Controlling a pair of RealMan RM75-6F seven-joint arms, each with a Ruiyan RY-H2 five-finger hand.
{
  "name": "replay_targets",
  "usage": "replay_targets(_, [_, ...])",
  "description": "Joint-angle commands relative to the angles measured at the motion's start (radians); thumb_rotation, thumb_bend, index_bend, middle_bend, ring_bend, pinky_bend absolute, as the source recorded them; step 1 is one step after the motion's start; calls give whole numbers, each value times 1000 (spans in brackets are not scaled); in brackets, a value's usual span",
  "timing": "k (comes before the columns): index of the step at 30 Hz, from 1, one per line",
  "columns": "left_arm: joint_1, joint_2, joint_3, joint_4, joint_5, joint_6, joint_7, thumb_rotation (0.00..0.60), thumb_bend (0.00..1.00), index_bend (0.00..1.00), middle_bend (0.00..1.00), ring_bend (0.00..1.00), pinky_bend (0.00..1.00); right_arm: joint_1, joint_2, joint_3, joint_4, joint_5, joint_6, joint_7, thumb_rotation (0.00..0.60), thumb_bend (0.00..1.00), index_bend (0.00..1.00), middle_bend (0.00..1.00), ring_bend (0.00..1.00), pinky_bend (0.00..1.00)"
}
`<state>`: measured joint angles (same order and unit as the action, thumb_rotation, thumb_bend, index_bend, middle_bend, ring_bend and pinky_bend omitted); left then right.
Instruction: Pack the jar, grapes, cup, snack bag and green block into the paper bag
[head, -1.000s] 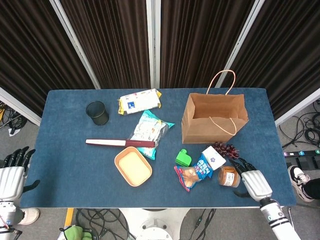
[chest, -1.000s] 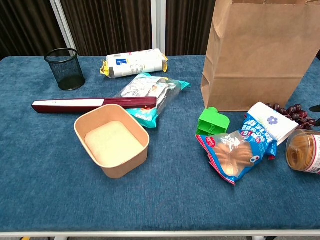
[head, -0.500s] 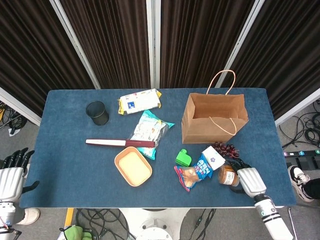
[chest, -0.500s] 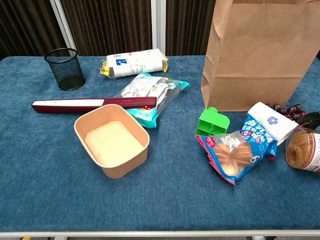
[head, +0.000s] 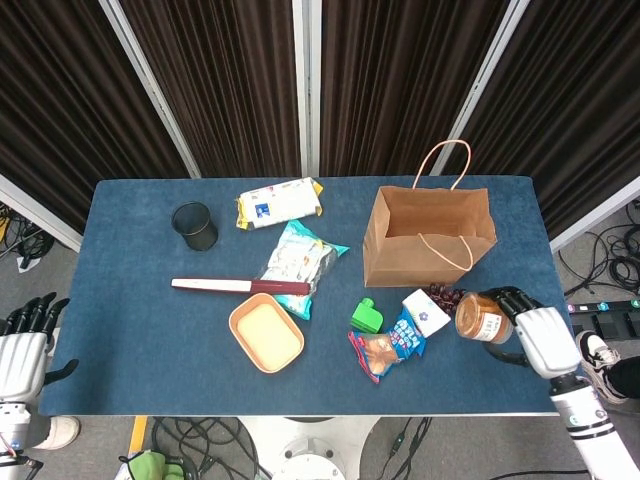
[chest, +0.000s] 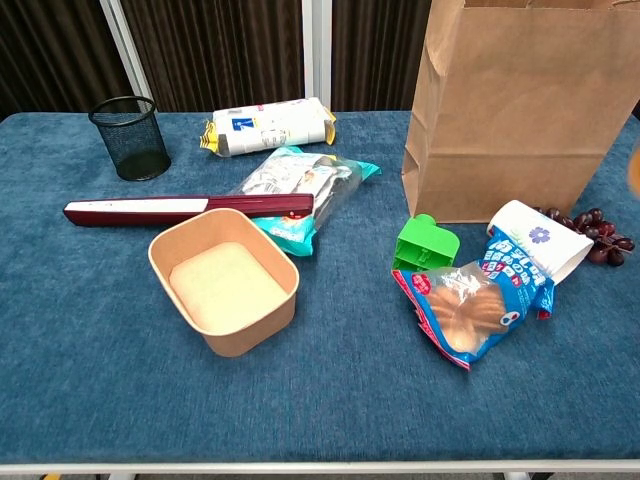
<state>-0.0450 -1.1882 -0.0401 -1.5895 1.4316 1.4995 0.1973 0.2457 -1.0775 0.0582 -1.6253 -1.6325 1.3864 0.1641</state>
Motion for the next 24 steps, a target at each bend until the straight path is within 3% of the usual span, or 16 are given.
replay_targets(1, [0,2,0,-3,0,0,2,600,67,208,197,136,182,30,96,66,-66,10,35,74,600,257,380,437,206,446])
replay_targets(7, [-3,4,-2,-11,-1,-5,9,600,67,209,197,135,182,105,182,166,-90,104,-28,155,600,256,385,445,223,454])
replay_targets(11, [-5,5,-3,-14,-3,-6,12,600,66,208,197,135,182,191,205,226,-70,191,-147,202,600,256,387,445,223,454])
replay_targets(20, [4,3,3,-18,-17,-8,12,600,66,208,197,135,183,385,147,293,28,337,-402,148,600,256,387,436,223,454])
replay_targets(24, [5,3,2,-18,-23,-13,11,600,66,208,197,135,183,447,108,294,69,391,-487,97,600,256,385,417,220,453])
